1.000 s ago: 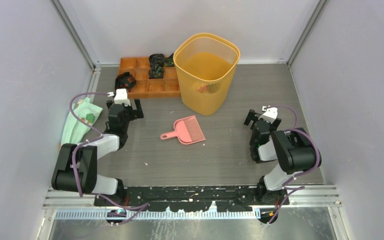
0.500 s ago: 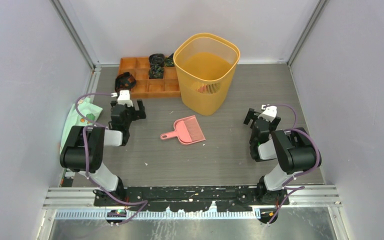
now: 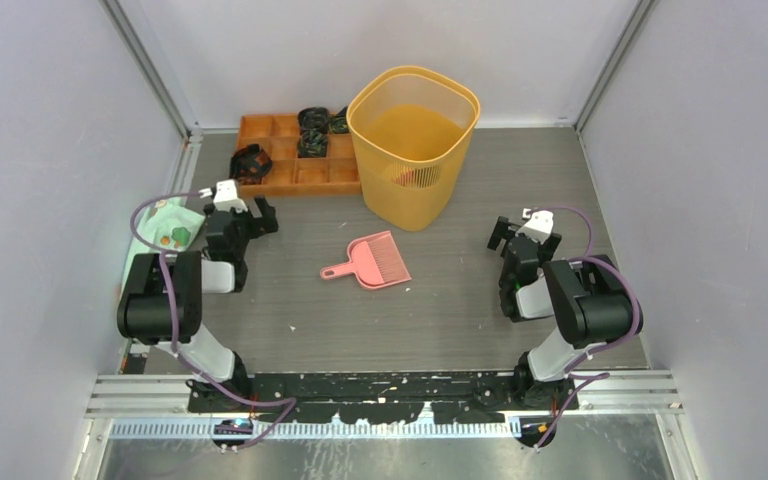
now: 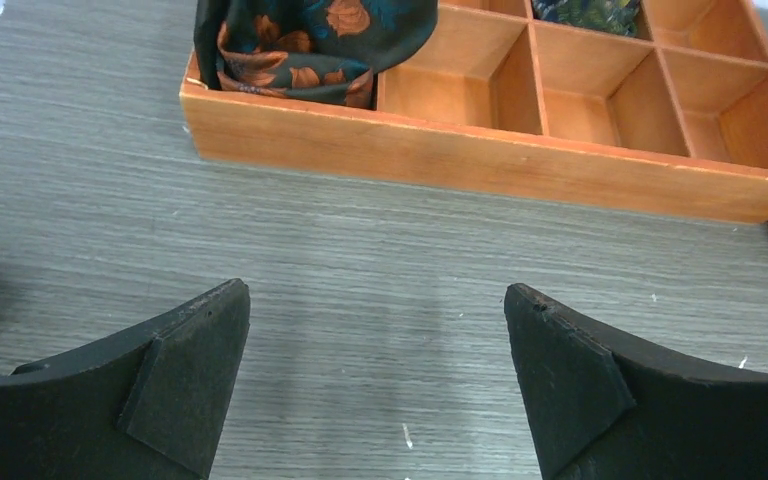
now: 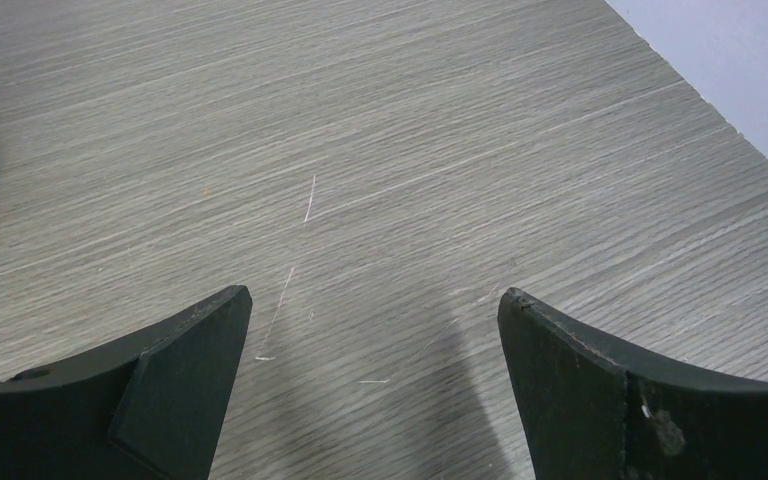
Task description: Sweep away the paper scraps from the table
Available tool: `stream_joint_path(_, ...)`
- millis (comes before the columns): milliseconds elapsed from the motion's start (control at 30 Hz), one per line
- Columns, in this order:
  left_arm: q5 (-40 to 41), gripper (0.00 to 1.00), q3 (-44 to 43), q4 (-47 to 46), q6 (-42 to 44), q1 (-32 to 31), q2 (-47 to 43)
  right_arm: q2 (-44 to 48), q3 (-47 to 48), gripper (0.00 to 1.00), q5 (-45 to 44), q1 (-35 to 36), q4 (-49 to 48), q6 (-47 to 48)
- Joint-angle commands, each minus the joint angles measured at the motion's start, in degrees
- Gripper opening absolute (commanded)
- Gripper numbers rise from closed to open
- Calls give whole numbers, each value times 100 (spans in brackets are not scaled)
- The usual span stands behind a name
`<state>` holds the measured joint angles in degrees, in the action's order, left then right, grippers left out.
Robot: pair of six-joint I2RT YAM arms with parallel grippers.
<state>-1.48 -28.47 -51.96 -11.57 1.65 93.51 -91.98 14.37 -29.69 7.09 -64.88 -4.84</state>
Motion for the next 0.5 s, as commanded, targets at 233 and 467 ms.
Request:
stream_joint_path(233,-1418,100,-30,955,-538,1078,-1407,118,119,100,-79,-28,-175,-39)
stream_joint_path(467,-1682,100,297,912,-338,1168,-1575,117,120,100,-72,-30,-181,-36)
